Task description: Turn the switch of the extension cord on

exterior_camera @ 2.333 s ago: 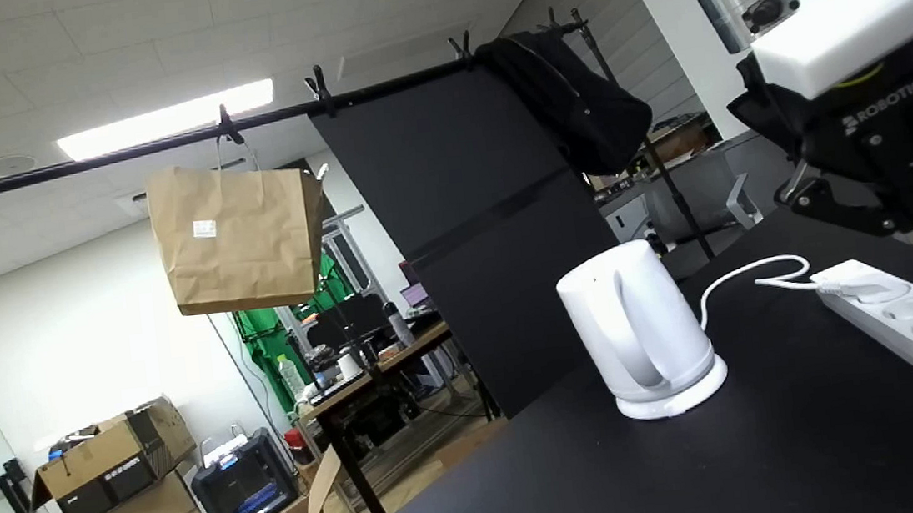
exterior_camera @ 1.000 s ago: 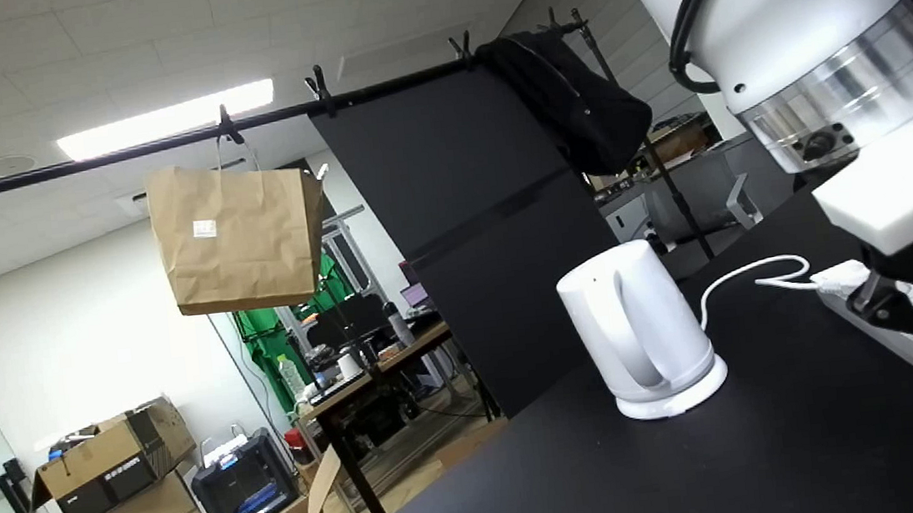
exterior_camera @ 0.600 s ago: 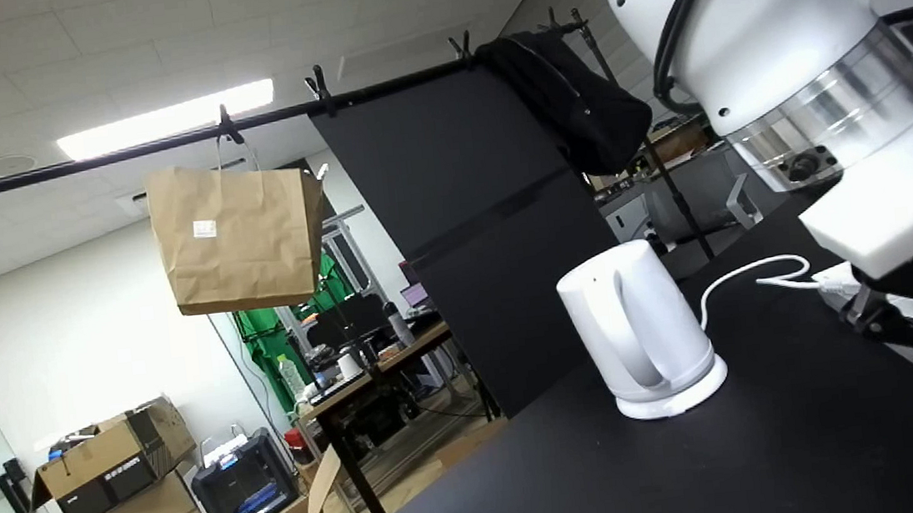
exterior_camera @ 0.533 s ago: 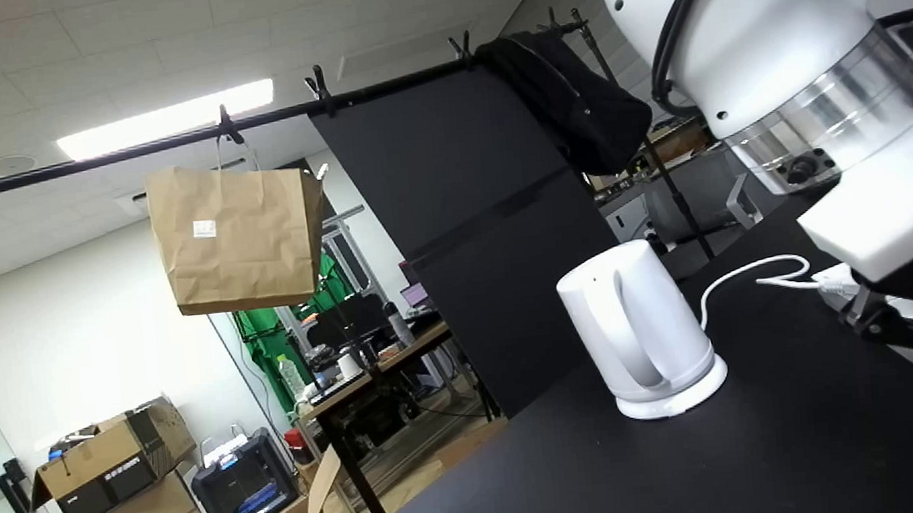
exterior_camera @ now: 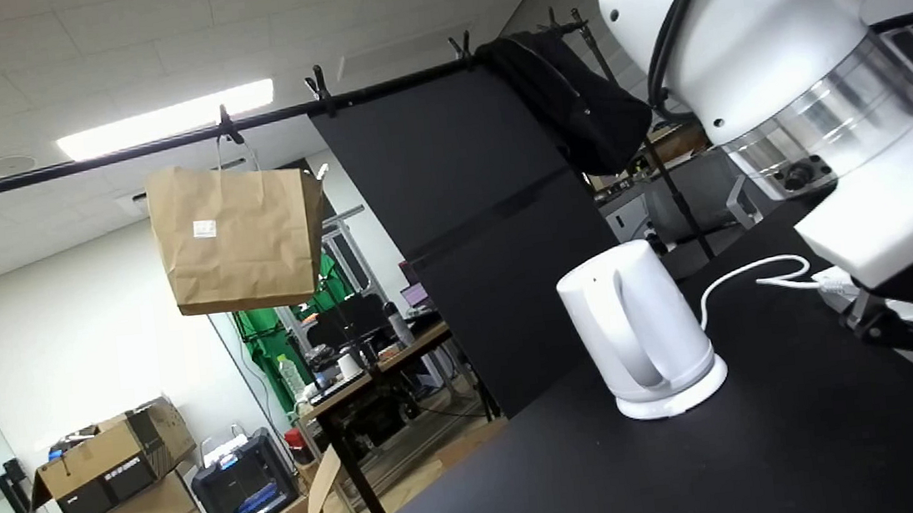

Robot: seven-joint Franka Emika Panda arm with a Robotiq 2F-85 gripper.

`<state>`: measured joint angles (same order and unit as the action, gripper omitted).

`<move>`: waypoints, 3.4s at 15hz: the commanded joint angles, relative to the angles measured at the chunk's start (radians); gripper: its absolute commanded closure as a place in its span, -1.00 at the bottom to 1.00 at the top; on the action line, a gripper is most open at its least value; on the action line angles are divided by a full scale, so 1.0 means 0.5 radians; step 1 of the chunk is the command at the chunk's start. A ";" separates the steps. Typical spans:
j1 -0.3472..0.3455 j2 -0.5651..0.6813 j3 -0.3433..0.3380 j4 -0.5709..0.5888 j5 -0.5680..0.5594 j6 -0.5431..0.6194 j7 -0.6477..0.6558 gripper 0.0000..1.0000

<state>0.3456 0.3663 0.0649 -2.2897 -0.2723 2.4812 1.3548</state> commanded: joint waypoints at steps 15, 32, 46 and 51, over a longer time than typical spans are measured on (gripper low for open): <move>-0.041 -0.056 -0.128 -0.666 0.217 1.271 0.096 1.00; -0.014 -0.203 -0.143 -0.687 0.374 1.633 0.040 1.00; -0.149 -0.311 0.007 -0.523 0.376 1.189 -0.008 0.48; -0.163 -0.367 0.016 -0.517 0.384 1.099 -0.009 -0.07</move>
<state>0.2772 0.2170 0.0617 -2.5525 -0.0949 3.0761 1.3545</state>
